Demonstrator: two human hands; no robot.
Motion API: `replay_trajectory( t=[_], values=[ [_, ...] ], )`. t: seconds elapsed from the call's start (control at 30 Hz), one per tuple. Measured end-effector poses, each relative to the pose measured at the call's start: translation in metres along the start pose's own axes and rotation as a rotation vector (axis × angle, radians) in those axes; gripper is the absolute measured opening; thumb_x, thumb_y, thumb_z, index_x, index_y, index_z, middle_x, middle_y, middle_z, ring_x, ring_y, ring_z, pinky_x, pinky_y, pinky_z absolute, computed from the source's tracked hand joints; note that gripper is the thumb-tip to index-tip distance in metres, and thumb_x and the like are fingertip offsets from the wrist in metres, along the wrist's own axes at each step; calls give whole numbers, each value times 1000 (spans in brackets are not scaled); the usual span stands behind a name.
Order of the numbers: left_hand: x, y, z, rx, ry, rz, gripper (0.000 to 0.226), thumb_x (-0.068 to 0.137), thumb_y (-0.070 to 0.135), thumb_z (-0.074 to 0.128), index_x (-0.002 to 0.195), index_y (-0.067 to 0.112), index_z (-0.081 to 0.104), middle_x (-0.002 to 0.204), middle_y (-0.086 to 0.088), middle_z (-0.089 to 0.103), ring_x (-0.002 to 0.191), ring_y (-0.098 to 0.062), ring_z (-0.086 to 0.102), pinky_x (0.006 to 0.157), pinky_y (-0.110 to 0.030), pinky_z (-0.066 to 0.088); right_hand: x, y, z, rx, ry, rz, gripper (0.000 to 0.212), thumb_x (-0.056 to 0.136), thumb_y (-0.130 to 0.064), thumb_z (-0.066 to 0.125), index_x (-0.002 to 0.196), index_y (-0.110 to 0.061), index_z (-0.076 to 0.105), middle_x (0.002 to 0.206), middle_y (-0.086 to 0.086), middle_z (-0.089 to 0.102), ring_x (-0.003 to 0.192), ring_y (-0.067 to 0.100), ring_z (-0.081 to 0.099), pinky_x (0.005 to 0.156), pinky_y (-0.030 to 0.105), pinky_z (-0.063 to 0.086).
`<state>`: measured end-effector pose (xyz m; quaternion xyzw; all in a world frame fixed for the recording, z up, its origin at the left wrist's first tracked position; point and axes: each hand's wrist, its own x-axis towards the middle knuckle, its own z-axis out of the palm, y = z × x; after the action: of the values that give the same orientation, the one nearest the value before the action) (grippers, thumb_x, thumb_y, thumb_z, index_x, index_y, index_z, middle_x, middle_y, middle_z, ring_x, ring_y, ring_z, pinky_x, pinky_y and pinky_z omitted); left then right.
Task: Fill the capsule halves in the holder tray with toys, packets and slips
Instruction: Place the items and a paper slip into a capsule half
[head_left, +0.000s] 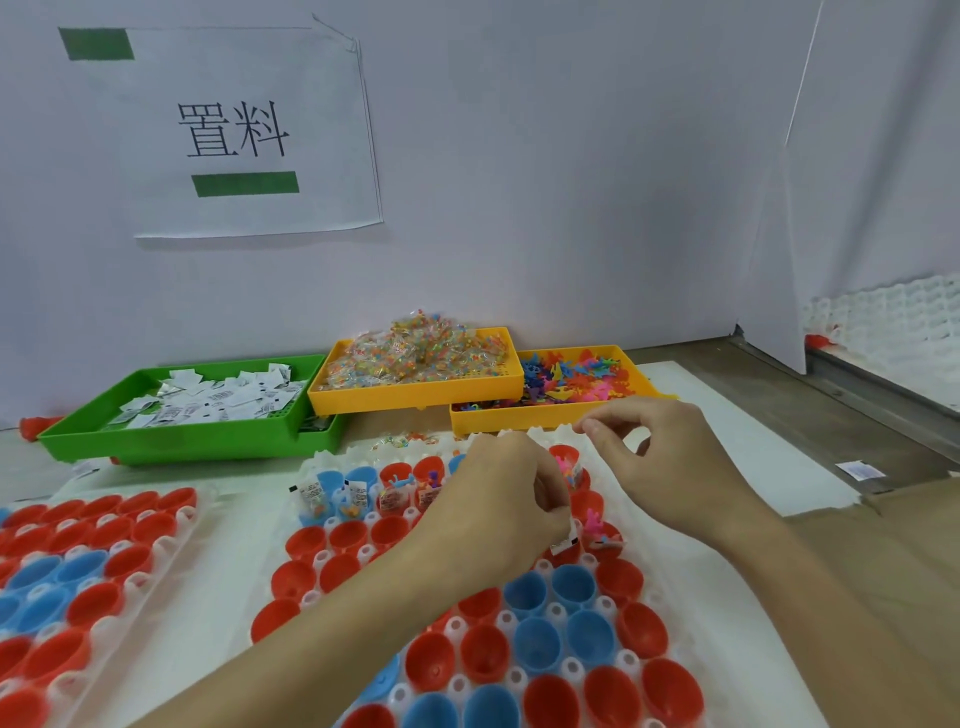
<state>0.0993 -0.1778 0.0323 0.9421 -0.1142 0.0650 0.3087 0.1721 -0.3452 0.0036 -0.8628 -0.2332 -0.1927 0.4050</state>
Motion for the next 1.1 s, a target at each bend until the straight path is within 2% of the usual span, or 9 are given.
replay_trajectory(
  t=[0.27,0.47,0.6,0.8,0.93,1.07,1.1],
  values=[
    [-2,2,2,29,-34,26,3,84,14,75,86,13,76,77,2,69,69,-9,65,61,-14,52,0,1,1,-6,-3,22,14,97,-21,62,98,-23,76,90,-15,69,93,-10,56,68,0,42],
    [-2,0,6,37,-16,22,8,84,16,75,91,16,71,78,3,65,70,-10,62,61,-18,53,1,2,1,-5,0,11,14,96,-21,62,97,-23,77,87,-18,68,94,-11,55,70,0,41],
    [-3,-1,7,49,-7,29,10,84,17,75,92,17,69,77,4,64,69,-10,61,58,-16,49,0,3,1,0,-1,17,14,96,-21,63,96,-23,77,87,-19,68,94,-11,55,70,-1,41],
    [-5,-5,1,10,5,0,20,79,30,82,88,23,66,79,7,63,67,-7,57,58,-15,49,1,4,1,2,3,52,14,97,-21,62,95,-27,75,87,-21,67,94,-13,54,70,-1,41],
    [-8,-6,-4,-20,-6,-29,25,74,37,84,81,32,60,77,11,60,64,-5,54,54,-12,42,1,7,-1,11,39,75,14,96,-20,63,95,-26,75,86,-23,66,92,-15,54,68,-2,40],
    [-13,-14,-24,-29,99,-21,19,78,43,79,80,33,63,76,10,64,64,-4,58,54,-13,44,3,16,-5,-42,98,144,15,97,-19,61,104,-21,74,88,-17,65,83,-4,60,57,5,40],
    [-15,-19,-32,-52,156,-21,15,82,41,76,79,31,65,75,10,66,65,-4,60,55,-14,46,5,19,-6,-58,113,163,16,98,-18,60,107,-19,74,90,-13,67,83,-3,59,59,6,37]
  ],
)
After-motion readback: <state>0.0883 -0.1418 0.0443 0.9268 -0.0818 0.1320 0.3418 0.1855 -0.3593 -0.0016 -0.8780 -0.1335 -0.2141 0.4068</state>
